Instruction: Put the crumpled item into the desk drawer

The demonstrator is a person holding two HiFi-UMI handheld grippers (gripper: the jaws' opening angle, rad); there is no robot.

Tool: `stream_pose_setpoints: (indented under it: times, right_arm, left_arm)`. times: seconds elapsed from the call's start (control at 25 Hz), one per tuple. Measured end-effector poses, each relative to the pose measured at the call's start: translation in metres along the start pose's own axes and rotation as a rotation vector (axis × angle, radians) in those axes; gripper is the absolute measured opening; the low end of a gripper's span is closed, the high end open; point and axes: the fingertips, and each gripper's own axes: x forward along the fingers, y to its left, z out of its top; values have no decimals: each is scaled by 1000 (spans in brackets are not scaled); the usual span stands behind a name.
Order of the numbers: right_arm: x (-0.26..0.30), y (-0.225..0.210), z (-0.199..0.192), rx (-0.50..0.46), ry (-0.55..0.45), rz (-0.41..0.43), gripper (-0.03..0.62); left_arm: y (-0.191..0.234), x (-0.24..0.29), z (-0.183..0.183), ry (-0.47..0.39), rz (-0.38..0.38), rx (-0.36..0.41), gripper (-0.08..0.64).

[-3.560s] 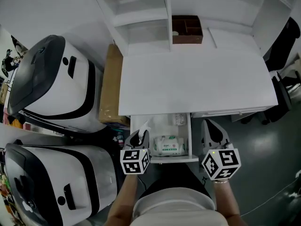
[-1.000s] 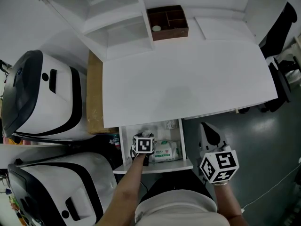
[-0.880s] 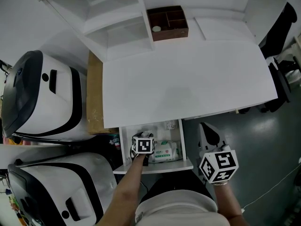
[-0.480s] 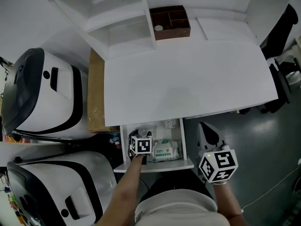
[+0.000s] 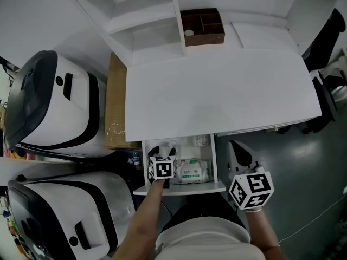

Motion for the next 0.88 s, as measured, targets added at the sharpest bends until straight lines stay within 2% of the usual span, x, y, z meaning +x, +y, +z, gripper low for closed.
stream_pose_setpoints:
  times: [0.16,0.28,0.56,0.88]
  right_arm:
    - [-2,5,0,-4,-5,7,2]
    - [-5,10,-1,-8,-10,13,2]
    - [-12,18,2,-11,-32,17,2]
    - [-25,27,4,-20,-62,9,2]
  left_arm:
    - [-1,-19,14,-67,-18,-27,253]
    - [-1,-35,23,-116,-28,-39,214]
    - [-2,-81,52,-244,-58,-14,159]
    - [-1,-134,81,-406,-79,-38,106]
